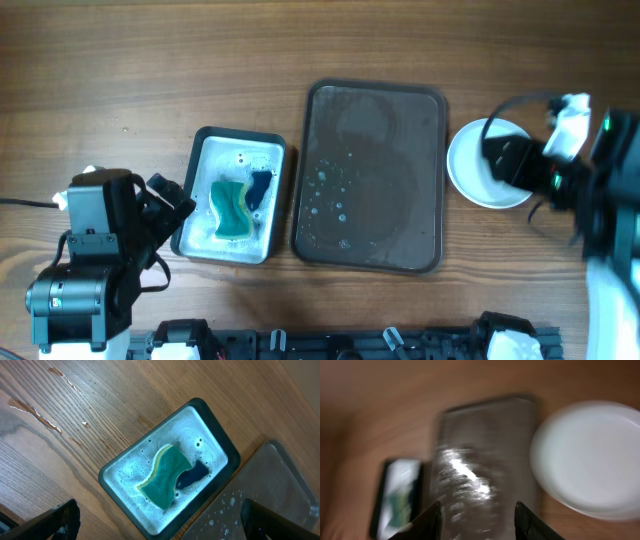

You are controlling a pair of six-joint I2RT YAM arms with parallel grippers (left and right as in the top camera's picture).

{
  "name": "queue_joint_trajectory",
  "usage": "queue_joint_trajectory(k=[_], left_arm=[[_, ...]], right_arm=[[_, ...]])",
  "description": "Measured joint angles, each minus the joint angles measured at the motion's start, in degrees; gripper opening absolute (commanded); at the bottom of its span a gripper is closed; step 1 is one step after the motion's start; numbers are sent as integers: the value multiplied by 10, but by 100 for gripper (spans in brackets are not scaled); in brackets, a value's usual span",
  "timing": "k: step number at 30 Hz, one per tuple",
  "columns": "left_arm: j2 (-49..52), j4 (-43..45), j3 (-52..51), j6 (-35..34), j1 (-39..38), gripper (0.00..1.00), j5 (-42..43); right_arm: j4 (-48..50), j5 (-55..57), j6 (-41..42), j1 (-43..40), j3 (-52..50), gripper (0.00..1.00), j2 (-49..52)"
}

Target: Clean dirty plates on tray and stack at the side

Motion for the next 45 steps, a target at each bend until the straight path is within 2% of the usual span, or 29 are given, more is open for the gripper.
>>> queue_joint_trajectory(k=[1,2,3,6,11,22,24,27,31,35,42,45], left_arm=[[0,0,0,0,0,100,0],[0,0,0,0,0,100,0],[0,1,0,0,0,100,0],[0,0,0,0,0,100,0],[0,0,0,0,0,100,0],[0,0,0,0,0,100,0],[0,0,0,0,0,100,0],[0,0,0,0,0,100,0],[0,0,0,0,0,100,0],[0,0,0,0,0,100,0],[0,0,1,0,0,100,0],[0,0,1,0,0,100,1]], right_arm=[[-6,-32,-23,17,2,62,-37],[-15,-58,-44,31,2,85,-69],[-24,-73,-57,38,2,100,-94],[-63,-104,-85,54,3,100,-185],[-129,-113,-103,54,4,100,-265],[-147,-104,-136,62,4,100,-276],[-121,-100,-159,79,2,100,-277],[-33,-91,-187,116,-14,100,-287],[81,-75,-206,140,-87,100,-320],[196,-66,-209,140,-220,100,-382],[295,-58,-183,140,-400,100,-503],[368,-54,-177,140,-472,100,-556]])
